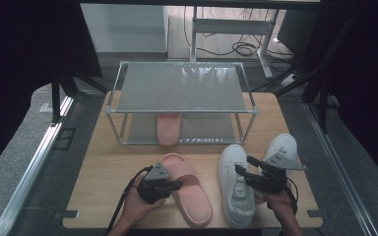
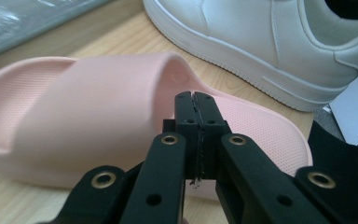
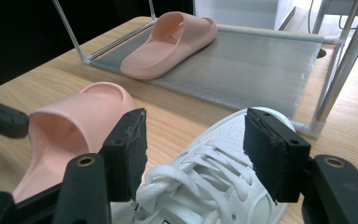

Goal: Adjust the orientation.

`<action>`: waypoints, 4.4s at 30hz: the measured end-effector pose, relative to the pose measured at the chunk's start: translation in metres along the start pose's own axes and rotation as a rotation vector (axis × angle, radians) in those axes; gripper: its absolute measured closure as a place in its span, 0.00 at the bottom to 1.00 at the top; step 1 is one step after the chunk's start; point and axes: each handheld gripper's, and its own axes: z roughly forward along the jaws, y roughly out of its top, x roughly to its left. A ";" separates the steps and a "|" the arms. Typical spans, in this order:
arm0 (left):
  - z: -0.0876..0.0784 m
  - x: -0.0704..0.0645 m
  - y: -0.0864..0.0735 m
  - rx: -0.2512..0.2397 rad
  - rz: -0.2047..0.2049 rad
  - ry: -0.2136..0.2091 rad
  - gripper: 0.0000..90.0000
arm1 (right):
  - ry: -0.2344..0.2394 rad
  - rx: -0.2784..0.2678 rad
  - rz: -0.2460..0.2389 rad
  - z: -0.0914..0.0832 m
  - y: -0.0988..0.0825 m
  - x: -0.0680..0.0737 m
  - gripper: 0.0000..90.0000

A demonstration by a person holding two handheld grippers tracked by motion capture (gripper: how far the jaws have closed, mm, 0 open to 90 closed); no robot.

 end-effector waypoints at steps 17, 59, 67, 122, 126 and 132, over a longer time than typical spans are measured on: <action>0.002 0.005 -0.011 0.044 -0.027 0.016 1.00 | -0.004 -0.001 0.004 -0.001 -0.001 -0.002 0.44; -0.054 0.057 -0.035 0.069 -0.090 0.064 0.98 | -0.014 -0.001 0.010 -0.002 -0.001 -0.005 0.44; -0.067 0.055 -0.032 0.043 -0.072 0.074 0.99 | -0.014 -0.003 0.013 -0.003 -0.001 -0.005 0.44; -0.050 0.094 -0.033 0.013 -0.188 0.184 0.78 | -0.020 0.000 0.018 -0.002 -0.002 -0.006 0.44; -0.057 0.083 -0.036 0.009 -0.184 0.186 0.71 | -0.016 0.003 0.017 -0.002 -0.002 -0.005 0.44; -0.065 0.068 -0.040 -0.018 -0.188 0.179 0.68 | -0.020 0.002 0.021 -0.002 -0.003 -0.007 0.44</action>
